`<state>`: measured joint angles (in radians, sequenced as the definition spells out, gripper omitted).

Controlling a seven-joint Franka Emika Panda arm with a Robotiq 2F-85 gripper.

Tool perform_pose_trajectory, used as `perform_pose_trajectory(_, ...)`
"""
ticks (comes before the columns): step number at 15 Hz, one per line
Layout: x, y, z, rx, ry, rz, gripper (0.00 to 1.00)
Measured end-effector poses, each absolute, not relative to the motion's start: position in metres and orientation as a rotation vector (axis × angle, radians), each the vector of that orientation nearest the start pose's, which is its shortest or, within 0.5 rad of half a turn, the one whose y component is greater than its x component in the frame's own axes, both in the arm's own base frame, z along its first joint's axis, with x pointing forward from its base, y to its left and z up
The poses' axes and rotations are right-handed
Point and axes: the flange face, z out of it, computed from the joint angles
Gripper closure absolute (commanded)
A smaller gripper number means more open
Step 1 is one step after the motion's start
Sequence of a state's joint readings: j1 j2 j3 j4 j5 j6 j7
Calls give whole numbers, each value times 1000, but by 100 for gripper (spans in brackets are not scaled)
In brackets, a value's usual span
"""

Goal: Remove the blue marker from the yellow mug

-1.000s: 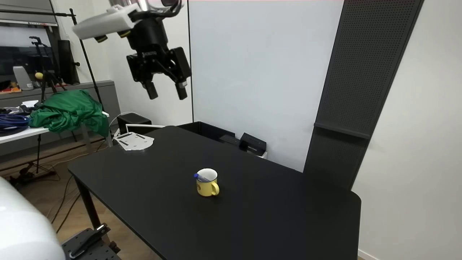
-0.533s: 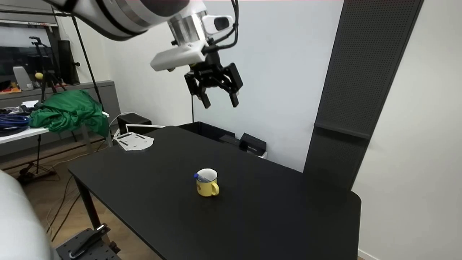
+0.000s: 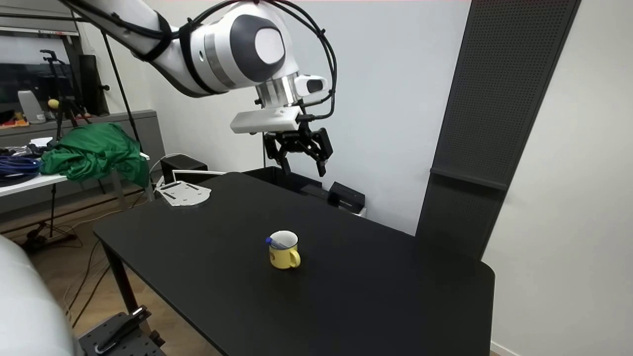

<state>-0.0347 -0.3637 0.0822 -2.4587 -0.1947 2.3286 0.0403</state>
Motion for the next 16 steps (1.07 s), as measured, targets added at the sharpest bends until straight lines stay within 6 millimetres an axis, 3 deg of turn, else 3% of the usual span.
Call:
perform_pose_trajectory(6, 449, 19, 452, -3287, -218, -386, 0)
perform_pose_trajectory(8, 449, 27, 446, -3279, -262, -366, 0)
perform_pose_trajectory(16, 449, 124, 374, -3220, -581, -241, 0)
